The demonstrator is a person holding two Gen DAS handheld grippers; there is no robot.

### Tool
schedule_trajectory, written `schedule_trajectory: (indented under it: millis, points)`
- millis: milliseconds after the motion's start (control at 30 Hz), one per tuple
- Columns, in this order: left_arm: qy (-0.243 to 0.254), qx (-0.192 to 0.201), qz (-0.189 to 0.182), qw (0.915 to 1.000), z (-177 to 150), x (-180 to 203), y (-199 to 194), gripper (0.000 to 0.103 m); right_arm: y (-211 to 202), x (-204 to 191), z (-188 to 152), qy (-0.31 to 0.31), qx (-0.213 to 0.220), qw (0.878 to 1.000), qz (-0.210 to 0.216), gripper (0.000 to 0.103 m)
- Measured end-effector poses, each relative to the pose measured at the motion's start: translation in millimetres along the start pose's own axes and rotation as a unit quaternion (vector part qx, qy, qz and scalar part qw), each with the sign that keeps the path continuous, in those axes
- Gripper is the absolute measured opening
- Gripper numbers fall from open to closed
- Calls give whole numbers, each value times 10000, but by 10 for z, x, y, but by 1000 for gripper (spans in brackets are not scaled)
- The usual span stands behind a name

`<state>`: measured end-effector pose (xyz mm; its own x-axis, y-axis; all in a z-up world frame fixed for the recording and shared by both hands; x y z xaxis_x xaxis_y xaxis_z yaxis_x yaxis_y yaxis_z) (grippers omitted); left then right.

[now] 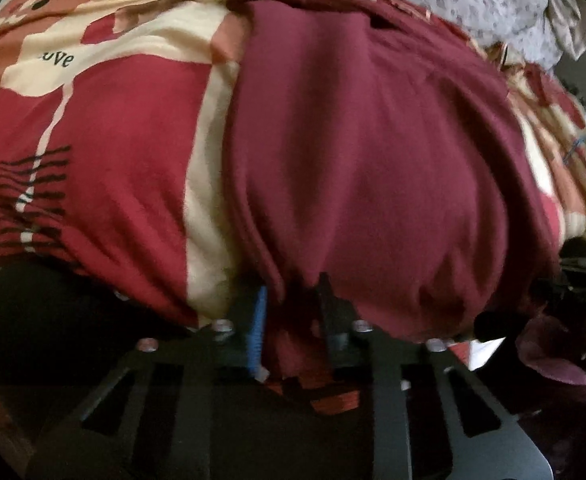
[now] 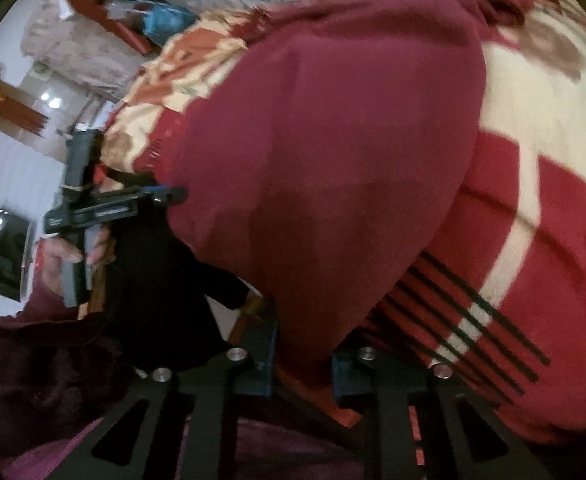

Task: Fold small clothes
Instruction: 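Fold the hem toward the collar with the right tool while the left tool grips the hem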

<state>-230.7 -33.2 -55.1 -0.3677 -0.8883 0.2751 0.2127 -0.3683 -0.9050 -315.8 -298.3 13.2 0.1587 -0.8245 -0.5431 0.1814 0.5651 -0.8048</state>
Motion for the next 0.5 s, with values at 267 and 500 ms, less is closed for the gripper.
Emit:
schedule_trajectory:
  millis: [267,500]
  points:
    - [-73,638,-561,9964,32,85,-531,14,-425,-323,1,-358,662,9961,462,15]
    - [-207,597,-665,9958,52,49,-444,14,-349,-264,62,-259,602,9962,581,15]
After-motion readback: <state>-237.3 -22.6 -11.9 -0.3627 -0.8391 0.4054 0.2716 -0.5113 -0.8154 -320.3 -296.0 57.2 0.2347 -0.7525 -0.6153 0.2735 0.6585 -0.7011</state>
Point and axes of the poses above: each gripper's, at about its wrist camera, not at the fingertips, and y roughly the way its jaws point, x to its right, z to its top, the point moved 4 cm from there along y, roughly the way its jaws point, and after that the axes turned 4 degrees about -z, right-handed, at the moved point
